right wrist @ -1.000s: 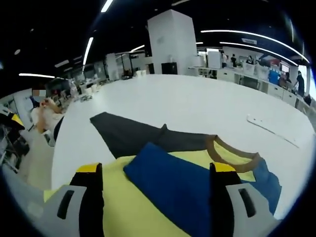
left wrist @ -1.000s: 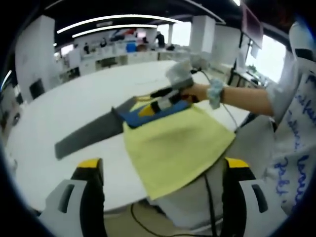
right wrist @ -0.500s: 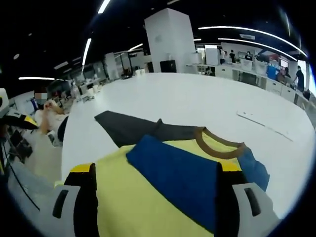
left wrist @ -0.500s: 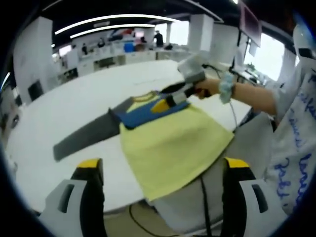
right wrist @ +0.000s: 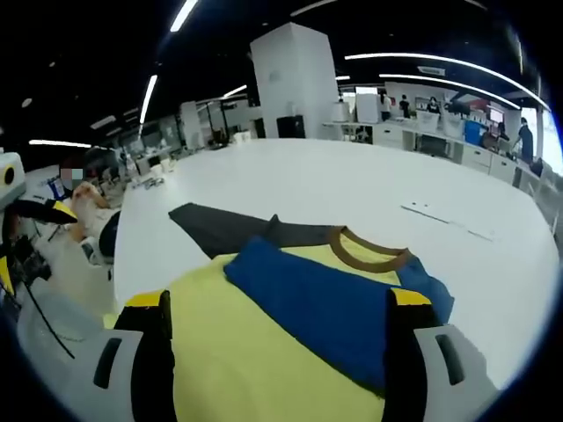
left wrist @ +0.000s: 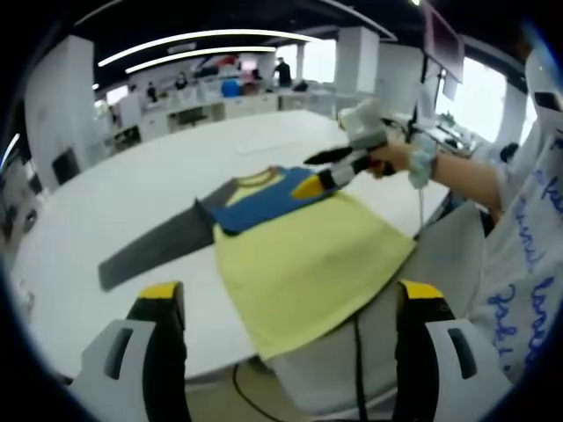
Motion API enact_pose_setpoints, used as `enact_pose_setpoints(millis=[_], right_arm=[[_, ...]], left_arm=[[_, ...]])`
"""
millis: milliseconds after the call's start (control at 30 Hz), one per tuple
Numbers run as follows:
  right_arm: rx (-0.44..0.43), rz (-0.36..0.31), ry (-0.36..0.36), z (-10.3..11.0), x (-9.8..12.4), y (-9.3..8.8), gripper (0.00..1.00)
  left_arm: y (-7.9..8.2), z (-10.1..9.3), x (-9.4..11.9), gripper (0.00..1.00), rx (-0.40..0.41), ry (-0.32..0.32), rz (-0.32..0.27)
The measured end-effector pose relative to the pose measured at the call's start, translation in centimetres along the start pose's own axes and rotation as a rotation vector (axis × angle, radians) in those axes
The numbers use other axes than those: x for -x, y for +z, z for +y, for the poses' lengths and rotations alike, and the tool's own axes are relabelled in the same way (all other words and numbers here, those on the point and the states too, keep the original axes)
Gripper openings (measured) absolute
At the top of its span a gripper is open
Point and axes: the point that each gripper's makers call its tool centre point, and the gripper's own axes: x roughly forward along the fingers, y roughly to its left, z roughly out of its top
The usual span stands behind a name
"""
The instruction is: Fold the garment on the visible template until the final outline fits inside the template.
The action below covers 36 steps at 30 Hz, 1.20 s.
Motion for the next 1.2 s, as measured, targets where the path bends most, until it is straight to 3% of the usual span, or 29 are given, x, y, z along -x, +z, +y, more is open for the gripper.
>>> enact_pose_setpoints(millis=[167,267,433,633,767,833,933,967,1200], right_arm=[[0.007,-0.027,-0.008,1.0,2.5,-0.3,1.0],[-0.036,-0.063,0.003,1.8,4.1,-0.1,1.0],[0.021,-0.096,-0.075,1.2,5.7,0.0,0.95],[0.01,-0.115,-0.077,1.9,7.6,-0.1,0.94],[0.086,-0.113,-0.163,1.6,9.5,-0.2,0.88],[0.086,-0.131,-0.16,2.0,10.3,0.1,0.86],[0.076,-0.121,-0.097,4.1,11.4,-0.1,1.0],[0.077,-0.116,-0.069,4.9,11.8,-0.3,0.99],[0.062,-0.091,-0.054,6.4,14.1,-1.5,1.0]], left_arm=[[-0.1,0.1,0.0,0.95,0.008,0.016,0.0],[0.0,-0.1,-0.2,0.95,0.006,0.02,-0.004],[0.3,-0.4,-0.4,0.95,0.005,0.023,-0.008],[0.1,-0.6,-0.3,0.94,0.006,0.039,0.002],[0.2,-0.7,-0.2,0.94,0.007,0.047,0.0],[0.2,-0.8,-0.2,0.94,0.003,0.049,0.004],[0.0,-0.9,-0.2,0.95,-0.01,0.05,0.018],[0.0,-0.9,-0.2,0.95,-0.01,0.051,0.018],[0.3,-0.7,-0.3,0.95,-0.018,0.046,0.018]])
